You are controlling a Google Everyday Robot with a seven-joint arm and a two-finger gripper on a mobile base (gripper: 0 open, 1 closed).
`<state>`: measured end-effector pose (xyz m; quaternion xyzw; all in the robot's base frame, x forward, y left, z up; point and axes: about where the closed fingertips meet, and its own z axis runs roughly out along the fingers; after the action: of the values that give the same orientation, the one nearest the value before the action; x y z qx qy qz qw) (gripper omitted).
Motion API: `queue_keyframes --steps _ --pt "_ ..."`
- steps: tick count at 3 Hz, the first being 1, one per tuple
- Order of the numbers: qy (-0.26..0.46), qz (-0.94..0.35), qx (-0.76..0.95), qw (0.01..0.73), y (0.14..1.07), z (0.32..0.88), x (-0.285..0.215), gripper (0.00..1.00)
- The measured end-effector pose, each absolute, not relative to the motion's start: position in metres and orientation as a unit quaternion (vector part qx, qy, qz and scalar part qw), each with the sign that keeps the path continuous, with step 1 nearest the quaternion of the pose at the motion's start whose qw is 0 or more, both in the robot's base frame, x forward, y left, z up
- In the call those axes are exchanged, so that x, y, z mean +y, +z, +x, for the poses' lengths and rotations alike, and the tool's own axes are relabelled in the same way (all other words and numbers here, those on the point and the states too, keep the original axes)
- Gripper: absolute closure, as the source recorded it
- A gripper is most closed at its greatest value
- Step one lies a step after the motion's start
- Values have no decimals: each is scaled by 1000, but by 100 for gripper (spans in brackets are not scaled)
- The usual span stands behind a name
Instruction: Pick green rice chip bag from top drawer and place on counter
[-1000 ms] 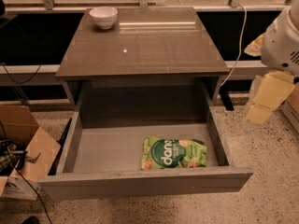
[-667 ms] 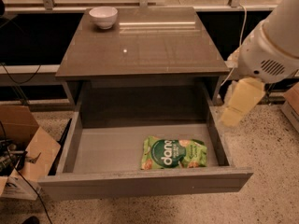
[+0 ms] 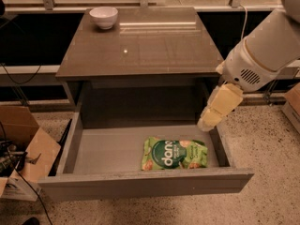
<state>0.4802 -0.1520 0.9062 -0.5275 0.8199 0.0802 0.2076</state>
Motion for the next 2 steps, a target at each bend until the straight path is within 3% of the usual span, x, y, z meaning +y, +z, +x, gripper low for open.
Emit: queue_keyframes --steps 2 --pt "147 -523 806 235 875 521 -127 0"
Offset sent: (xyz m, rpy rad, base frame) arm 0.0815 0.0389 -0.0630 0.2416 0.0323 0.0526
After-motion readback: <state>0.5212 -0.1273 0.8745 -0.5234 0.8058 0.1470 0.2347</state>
